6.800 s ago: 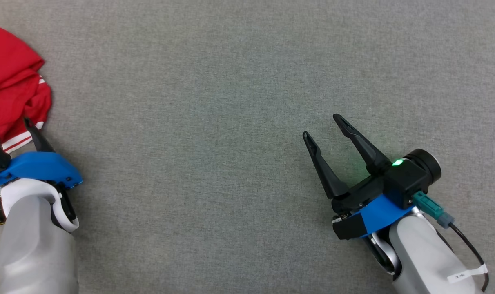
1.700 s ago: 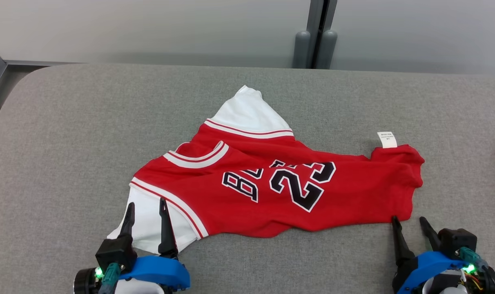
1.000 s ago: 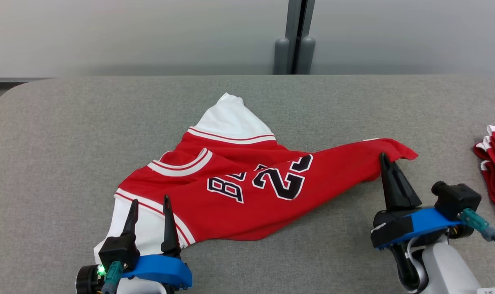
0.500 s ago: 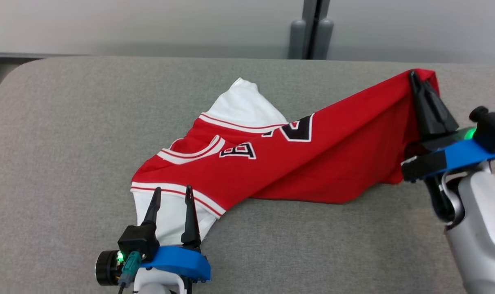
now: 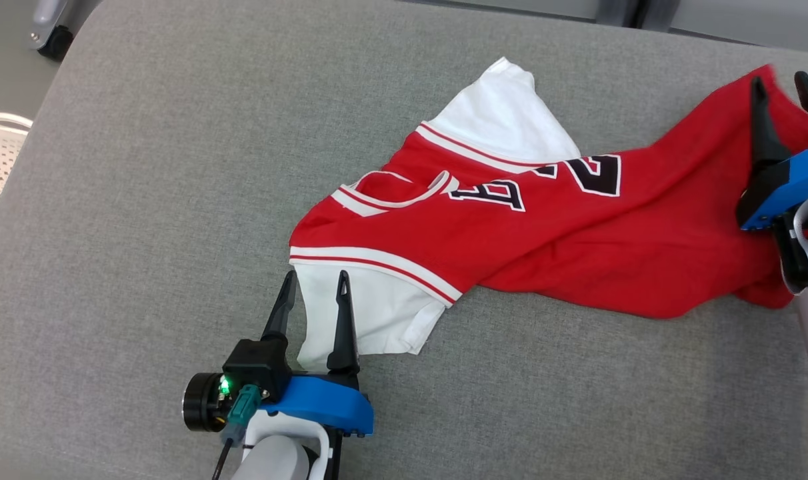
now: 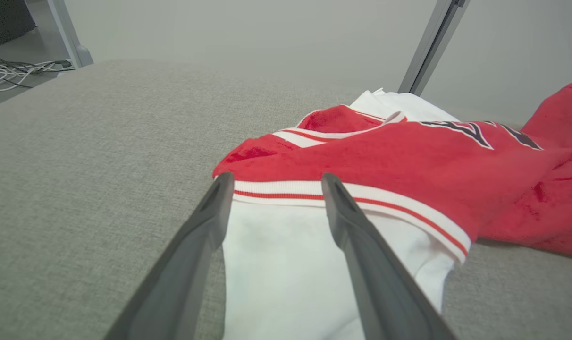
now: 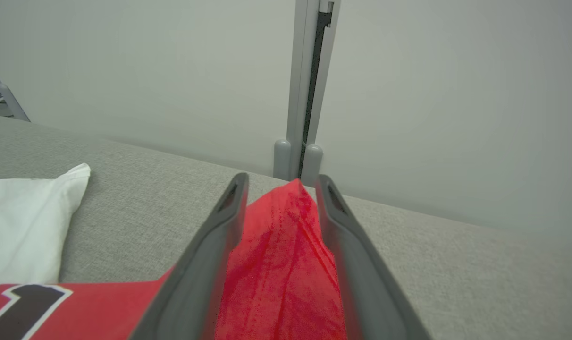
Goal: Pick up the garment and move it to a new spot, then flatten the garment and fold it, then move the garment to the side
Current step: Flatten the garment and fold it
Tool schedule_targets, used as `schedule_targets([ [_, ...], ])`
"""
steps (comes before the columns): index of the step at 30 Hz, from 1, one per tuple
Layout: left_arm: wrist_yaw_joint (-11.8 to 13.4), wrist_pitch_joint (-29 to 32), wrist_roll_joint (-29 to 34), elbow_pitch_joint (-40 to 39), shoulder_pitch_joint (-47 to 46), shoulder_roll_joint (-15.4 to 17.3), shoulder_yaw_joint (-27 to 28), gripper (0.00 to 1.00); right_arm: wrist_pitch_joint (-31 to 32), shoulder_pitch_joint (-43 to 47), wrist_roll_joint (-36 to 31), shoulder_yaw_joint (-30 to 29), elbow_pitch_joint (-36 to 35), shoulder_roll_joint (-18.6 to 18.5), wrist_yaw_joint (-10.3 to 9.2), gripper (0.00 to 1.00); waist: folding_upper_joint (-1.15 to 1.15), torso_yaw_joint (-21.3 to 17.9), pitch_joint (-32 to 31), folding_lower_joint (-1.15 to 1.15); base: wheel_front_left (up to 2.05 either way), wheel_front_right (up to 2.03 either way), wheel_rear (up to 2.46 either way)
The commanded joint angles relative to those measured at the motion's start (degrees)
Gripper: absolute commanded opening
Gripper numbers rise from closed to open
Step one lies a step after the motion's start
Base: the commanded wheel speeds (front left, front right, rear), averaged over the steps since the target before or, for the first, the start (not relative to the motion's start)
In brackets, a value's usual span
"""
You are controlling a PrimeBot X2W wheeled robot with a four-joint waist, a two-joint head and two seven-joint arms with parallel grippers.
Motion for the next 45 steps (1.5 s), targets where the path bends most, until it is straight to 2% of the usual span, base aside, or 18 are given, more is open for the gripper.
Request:
schedule_targets([
  [1,0.45,-0.16,-0.16,-0.31,-0.64,-0.07,-0.08,1.00,-0.26,-1.50,-0.59,-0.14,0.94,0.45,0.01,1.00,-0.02,0.48,0.64,-0.02,0.00,0.00,0.00],
  [5,0.53,-0.16,0.06,-0.02,-0.46,-0.09,0.61,1.00,-0.36,0.06,-0.17,0.31,1.04,1.90,0.01,1.00,-0.02,-1.68,0.12,-0.02,0.00,0.00,0.00],
  [17,-0.57,-0.16,1.33,0.95,-0.97,-0.05,1.96,1.00,-0.39,17.07,7.80,1.54,-12.90,4.81,0.01,1.00,-0.02,-8.79,-3.16,-0.02,0.00,0.00,0.00],
  [23,-1.15,-0.16,1.88,1.68,0.41,-0.05,3.31,1.00,-0.39,24.99,10.02,2.56,-16.65,7.06,0.01,1.00,-0.02,-10.95,-4.77,-0.02,0.00,0.00,0.00],
  [30,-1.77,-0.16,2.37,2.08,0.73,-0.04,3.56,1.00,-0.40,26.98,10.58,3.85,-17.36,8.17,0.01,1.00,-0.02,-11.39,-4.95,-0.02,0.00,0.00,0.00],
  [43,-1.80,-0.16,2.29,1.93,0.67,-0.05,3.24,1.00,-0.40,24.04,11.98,4.27,-14.85,8.72,0.01,1.00,-0.02,-8.91,-4.00,-0.02,0.00,0.00,0.00],
  [45,-1.77,-0.16,2.25,1.78,0.40,-0.05,3.12,1.00,-0.40,23.59,12.56,4.75,-14.45,8.77,0.01,0.50,-0.02,-8.59,-3.69,-0.02,0.00,0.00,0.00],
])
